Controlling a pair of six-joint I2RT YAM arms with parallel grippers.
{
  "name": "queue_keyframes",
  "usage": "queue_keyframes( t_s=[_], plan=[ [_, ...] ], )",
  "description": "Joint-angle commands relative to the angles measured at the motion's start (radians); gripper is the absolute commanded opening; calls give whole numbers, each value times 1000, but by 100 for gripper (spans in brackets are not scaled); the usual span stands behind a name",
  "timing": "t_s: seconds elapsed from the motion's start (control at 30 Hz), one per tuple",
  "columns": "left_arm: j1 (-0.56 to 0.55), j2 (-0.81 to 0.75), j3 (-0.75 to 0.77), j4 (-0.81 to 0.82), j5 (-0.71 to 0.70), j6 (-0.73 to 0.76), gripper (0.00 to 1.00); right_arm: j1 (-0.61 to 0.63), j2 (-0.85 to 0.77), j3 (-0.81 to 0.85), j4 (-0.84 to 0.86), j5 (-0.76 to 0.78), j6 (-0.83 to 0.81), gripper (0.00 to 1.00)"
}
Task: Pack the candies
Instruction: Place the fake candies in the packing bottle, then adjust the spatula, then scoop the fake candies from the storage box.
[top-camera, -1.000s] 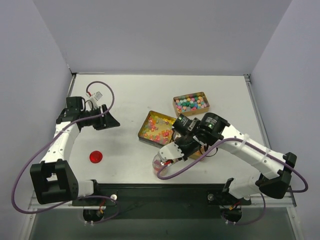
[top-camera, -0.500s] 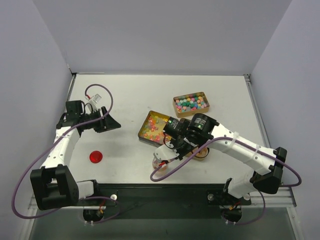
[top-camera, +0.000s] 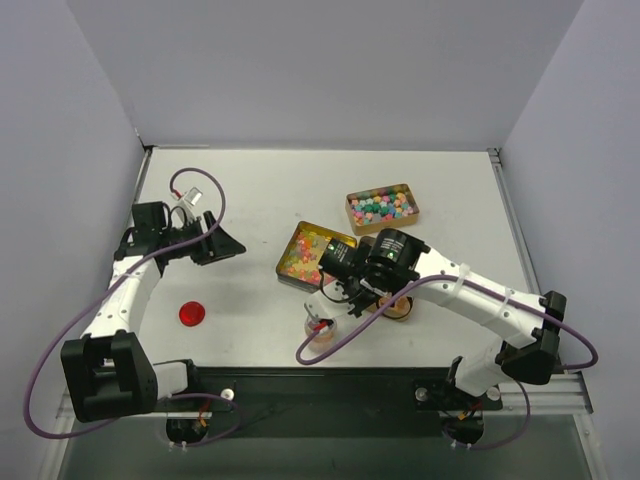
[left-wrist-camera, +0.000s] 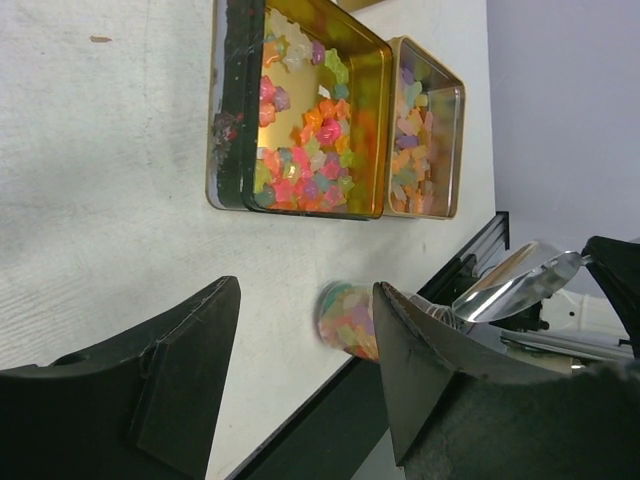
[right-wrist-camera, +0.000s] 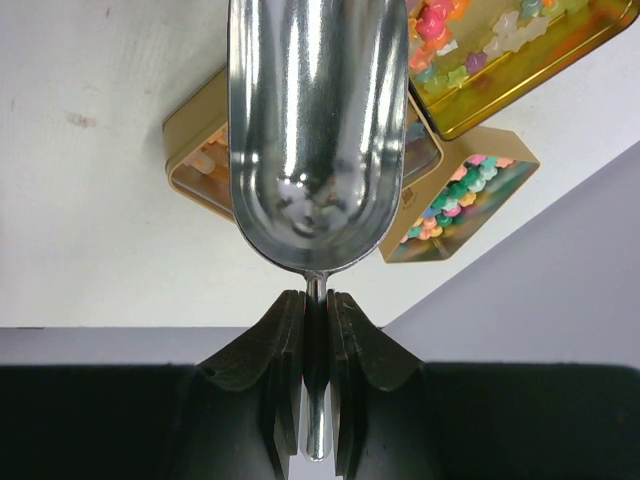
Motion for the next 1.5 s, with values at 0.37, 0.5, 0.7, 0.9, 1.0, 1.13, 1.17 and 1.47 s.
queue_keyframes(
  t_s=[0.37, 0.5, 0.7, 0.9, 1.0, 1.13, 1.17, 1.47],
  plan=[
    [-245, 32, -131, 1069, 325, -846, 0, -159, 99, 266, 109, -128, 291, 0],
    [-265, 69, -109, 1052, 329, -834, 0, -161, 194, 378, 115, -177, 355, 0],
    [-282, 138, -65, 1029, 312, -785, 0, -161, 259, 525, 126, -257, 371, 0],
    [-285, 212, -8, 997, 314, -762, 0, -177, 240, 517, 141, -308, 357, 0],
    [-270, 229, 31, 1024, 322, -798, 0, -217, 221, 446, 140, -285, 331, 0],
    [-191, 243, 94, 1107, 329, -884, 0, -378, 210, 354, 167, -249, 248, 0],
    [-178, 246, 102, 1118, 331, -886, 0, -418, 219, 346, 175, -249, 218, 0],
    [-121, 252, 29, 1126, 334, -860, 0, -734, 354, 441, 175, -263, 33, 0]
  ],
)
